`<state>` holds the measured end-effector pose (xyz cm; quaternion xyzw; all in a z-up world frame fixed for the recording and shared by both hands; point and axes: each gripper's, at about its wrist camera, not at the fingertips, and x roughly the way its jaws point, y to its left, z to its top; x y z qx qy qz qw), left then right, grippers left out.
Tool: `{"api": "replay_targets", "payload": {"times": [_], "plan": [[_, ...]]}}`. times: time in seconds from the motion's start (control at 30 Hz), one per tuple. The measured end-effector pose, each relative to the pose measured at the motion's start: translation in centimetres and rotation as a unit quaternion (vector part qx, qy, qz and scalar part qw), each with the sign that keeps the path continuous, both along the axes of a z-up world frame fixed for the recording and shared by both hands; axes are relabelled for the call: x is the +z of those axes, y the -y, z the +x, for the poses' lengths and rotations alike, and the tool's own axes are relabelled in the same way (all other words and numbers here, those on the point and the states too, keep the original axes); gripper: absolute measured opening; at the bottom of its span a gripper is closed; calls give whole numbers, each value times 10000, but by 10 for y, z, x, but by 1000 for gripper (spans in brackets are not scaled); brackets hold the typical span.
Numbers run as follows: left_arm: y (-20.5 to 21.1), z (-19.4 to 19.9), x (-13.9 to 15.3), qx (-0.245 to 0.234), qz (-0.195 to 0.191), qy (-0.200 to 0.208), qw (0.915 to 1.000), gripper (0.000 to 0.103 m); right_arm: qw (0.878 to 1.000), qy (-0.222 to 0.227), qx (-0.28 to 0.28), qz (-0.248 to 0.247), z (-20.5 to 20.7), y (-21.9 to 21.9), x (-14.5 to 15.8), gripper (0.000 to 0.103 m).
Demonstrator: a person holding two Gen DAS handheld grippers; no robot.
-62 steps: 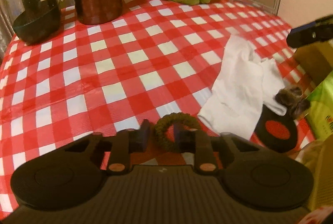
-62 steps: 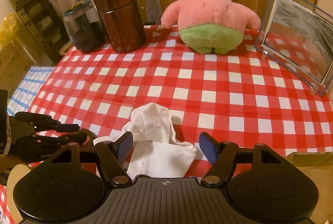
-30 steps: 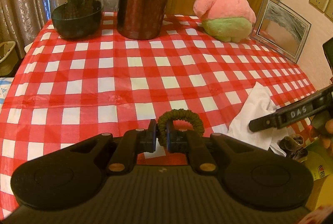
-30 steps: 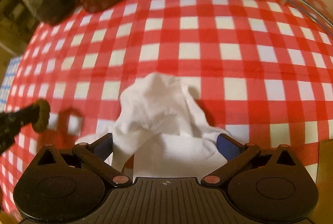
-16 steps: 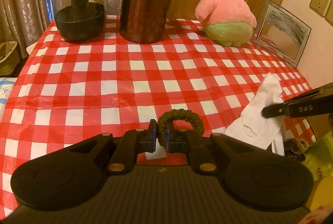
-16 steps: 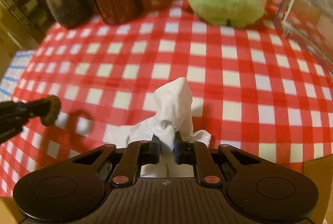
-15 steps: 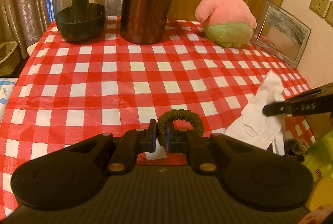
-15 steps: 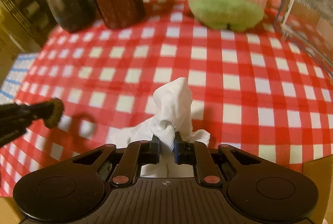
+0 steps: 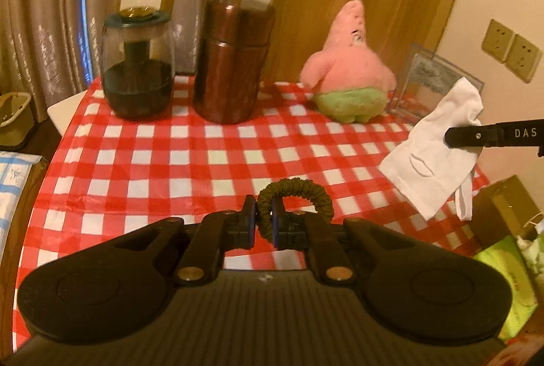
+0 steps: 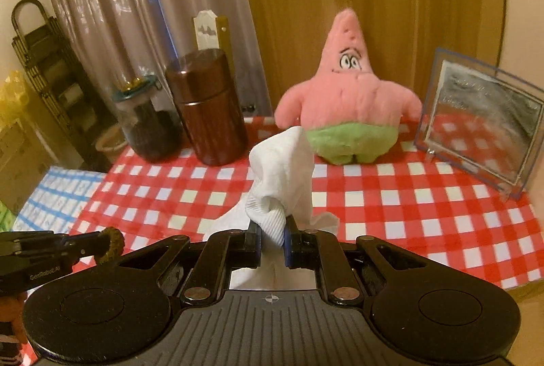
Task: Organize soft objects
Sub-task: 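Carry the rubber ring and white sock toward the cardboard tray with both tools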
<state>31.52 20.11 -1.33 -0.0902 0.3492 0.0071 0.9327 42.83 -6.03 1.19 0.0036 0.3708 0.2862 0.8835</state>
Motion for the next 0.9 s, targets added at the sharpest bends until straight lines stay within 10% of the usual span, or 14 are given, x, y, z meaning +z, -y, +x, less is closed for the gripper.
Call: {"api": "replay_targets", "payload": {"times": [0.9], "plan": [[115, -132, 96, -124, -122, 288, 9994, 8, 9968, 268, -712, 226, -147, 114, 71, 12]]}}
